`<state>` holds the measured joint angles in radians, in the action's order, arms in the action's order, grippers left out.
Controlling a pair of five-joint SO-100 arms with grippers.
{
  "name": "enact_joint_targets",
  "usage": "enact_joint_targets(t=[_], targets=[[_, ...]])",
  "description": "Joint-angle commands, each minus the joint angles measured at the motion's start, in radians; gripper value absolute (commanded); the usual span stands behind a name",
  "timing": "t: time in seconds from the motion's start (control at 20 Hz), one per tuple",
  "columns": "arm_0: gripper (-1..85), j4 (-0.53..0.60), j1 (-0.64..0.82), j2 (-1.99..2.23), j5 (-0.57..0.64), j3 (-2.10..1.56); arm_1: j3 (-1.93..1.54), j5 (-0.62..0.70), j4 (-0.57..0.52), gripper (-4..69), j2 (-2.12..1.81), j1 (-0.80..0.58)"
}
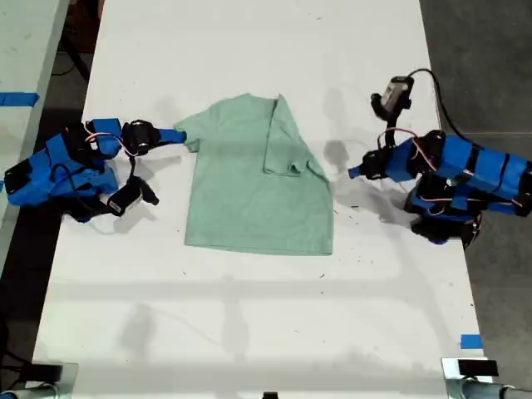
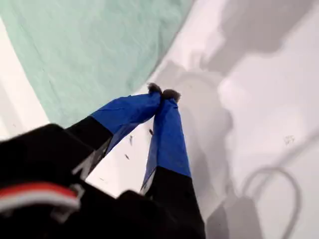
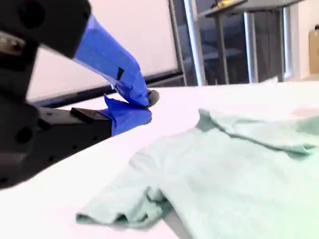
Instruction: Fold t shirt
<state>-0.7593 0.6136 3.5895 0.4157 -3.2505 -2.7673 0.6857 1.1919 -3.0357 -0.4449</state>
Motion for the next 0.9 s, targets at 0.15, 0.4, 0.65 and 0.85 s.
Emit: enact_joint_targets(t=[0.15,0.4,0.65,0.85], targets=[[-0.3,0.038,0.241,0.008,0.339,-0.011,-0.295,0.052,0.063,0.6,-0.459,-0.032],[-0.3,0.069,0.275,0.008,0.449,0.051,-0.273,0.224,-0.041,0.2,-0.463,-0.014],[-0.3,0.077,0.262,0.009,0.397,-0.011,-0.313,0.239,-0.115,1.1,-0.465,-0.006],[-0.2,0.078,0.247,0.009,0.417,-0.012,-0.314,0.212,-0.080,1.2,-0.465,-0.008]])
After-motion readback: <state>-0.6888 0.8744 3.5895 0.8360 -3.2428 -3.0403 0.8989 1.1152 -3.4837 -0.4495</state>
